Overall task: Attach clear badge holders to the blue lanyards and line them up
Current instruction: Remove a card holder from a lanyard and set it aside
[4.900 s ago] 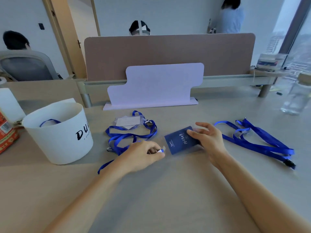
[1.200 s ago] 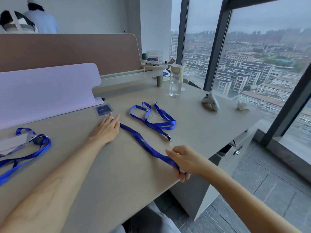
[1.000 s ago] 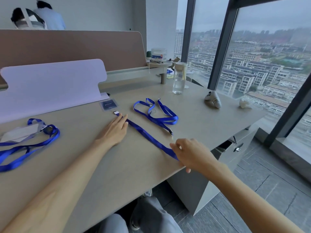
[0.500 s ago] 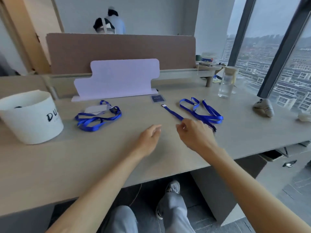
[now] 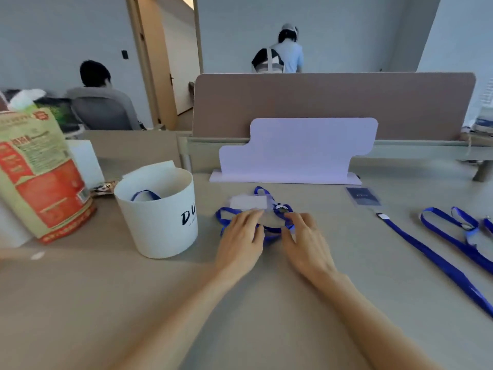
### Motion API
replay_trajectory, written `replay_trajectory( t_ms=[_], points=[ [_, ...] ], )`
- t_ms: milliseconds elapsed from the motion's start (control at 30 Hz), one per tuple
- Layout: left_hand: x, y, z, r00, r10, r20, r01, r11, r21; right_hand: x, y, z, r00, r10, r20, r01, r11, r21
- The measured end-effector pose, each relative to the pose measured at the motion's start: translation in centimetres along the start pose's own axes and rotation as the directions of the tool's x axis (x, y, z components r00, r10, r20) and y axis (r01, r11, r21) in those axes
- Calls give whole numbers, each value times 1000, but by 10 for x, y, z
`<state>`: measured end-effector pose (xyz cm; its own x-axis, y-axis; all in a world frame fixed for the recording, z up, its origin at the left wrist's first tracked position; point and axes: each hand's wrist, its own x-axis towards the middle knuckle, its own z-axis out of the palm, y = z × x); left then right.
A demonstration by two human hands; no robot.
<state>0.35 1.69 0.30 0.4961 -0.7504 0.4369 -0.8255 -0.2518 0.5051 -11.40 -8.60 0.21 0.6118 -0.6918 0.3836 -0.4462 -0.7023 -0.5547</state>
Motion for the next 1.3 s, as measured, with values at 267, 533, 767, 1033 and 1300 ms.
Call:
replay_trajectory(
  t_ms=[267, 533, 767, 1033, 1300],
  points=[
    [45, -35, 6, 997, -16, 77, 2, 982, 189, 76, 9, 33, 994, 106, -27, -106, 994, -15],
    [44, -56, 19, 999, 12, 36, -22, 953, 302, 134, 7, 39, 917, -21, 398, 61, 994, -87],
    [40, -53, 19, 1000, 8, -4, -6, 905, 426, 136, -5, 23, 857, 130, 498, -124, 991, -46],
    [38, -52, 16, 1000, 9, 20, -16, 929, 369, 130, -11, 35, 870, 153, 469, -56, 975, -214],
    [49, -55, 17, 996, -68, 54, 42, 924, 380, 125, 1, 13, 965, -64, 255, 136, 951, -277]
  ],
)
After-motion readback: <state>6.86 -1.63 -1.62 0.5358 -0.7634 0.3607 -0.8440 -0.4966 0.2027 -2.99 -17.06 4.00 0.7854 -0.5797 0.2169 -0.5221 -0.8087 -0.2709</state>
